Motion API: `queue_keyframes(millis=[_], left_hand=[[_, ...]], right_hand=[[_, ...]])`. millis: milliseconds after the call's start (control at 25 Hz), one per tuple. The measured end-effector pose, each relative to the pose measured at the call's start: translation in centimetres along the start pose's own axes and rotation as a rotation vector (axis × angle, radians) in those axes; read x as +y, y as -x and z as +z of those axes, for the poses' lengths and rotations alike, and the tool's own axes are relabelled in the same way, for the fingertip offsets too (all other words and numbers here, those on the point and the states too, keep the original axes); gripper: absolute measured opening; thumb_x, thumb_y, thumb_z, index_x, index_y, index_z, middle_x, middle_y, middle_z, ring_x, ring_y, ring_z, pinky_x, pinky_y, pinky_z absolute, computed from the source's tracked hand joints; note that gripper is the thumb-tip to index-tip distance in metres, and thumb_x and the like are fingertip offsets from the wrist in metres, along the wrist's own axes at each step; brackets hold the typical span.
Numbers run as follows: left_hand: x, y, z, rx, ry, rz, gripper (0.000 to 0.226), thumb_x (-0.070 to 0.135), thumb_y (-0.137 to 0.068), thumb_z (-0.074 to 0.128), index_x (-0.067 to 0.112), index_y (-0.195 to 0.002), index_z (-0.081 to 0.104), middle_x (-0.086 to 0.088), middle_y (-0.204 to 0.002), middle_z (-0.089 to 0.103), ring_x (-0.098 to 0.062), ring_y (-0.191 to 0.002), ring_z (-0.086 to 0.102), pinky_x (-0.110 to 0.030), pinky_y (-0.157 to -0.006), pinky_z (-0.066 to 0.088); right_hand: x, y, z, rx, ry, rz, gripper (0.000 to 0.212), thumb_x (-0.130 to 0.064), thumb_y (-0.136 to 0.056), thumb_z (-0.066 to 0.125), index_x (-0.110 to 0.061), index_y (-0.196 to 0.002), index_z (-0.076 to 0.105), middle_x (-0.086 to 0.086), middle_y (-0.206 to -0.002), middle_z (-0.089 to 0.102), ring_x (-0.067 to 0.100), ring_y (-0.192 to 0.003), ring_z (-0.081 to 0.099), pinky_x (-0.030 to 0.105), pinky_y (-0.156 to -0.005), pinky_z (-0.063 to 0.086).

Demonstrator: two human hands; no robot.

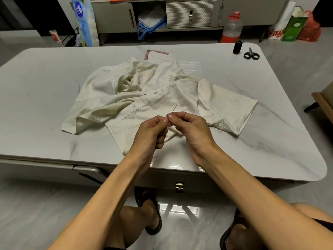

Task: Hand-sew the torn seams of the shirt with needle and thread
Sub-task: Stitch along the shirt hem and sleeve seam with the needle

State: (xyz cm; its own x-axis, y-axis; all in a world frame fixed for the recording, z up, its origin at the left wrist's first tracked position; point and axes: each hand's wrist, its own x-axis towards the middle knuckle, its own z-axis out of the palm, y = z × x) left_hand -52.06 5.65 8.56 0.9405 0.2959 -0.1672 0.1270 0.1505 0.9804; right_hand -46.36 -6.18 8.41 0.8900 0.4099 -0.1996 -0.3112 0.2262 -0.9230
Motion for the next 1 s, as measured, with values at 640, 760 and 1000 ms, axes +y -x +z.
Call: queue_keyframes(millis=[640, 760, 1000], left_hand=[[1.4, 4.4, -6.1, 0.132, -0.119, 0.006, 0.018, 0.004, -0.100, 0.051, 0.008, -0.096, 0.068, -0.011, -0.099, 0.073, -0.027, -0.102, 0.069, -0.031, -0.089, 0.053], [-0.5, 0.7, -6.4, 0.209, -0.399, 0.035, 0.024, 0.000, -0.096, 0.053, 0.017, -0.103, 0.068, -0.003, -0.107, 0.068, -0.021, -0.109, 0.060, -0.032, -0.093, 0.046], [-3.5, -6.7, -6.9, 0.043, -0.826, 0.182, 0.037, 0.005, -0.096, 0.057, 0.014, -0.131, 0.061, 0.000, -0.132, 0.063, -0.015, -0.124, 0.055, -0.018, -0.094, 0.036]], right_hand=[[-6.4, 9.0, -3.8, -0.358, 0.239, 0.196, 0.002, -0.001, -0.095, 0.056, -0.002, -0.097, 0.057, 0.007, -0.068, 0.058, 0.011, -0.050, 0.052, 0.027, -0.056, 0.054], [-5.8, 7.3, -4.4, -0.349, 0.321, 0.205, 0.004, -0.002, -0.096, 0.055, -0.001, -0.097, 0.058, 0.007, -0.070, 0.060, 0.010, -0.051, 0.050, 0.025, -0.055, 0.052], [-0.8, 0.4, -2.5, -0.115, 0.469, -0.033, 0.010, -0.003, -0.096, 0.057, -0.002, -0.090, 0.064, 0.011, -0.074, 0.069, 0.013, -0.055, 0.058, 0.028, -0.060, 0.056]])
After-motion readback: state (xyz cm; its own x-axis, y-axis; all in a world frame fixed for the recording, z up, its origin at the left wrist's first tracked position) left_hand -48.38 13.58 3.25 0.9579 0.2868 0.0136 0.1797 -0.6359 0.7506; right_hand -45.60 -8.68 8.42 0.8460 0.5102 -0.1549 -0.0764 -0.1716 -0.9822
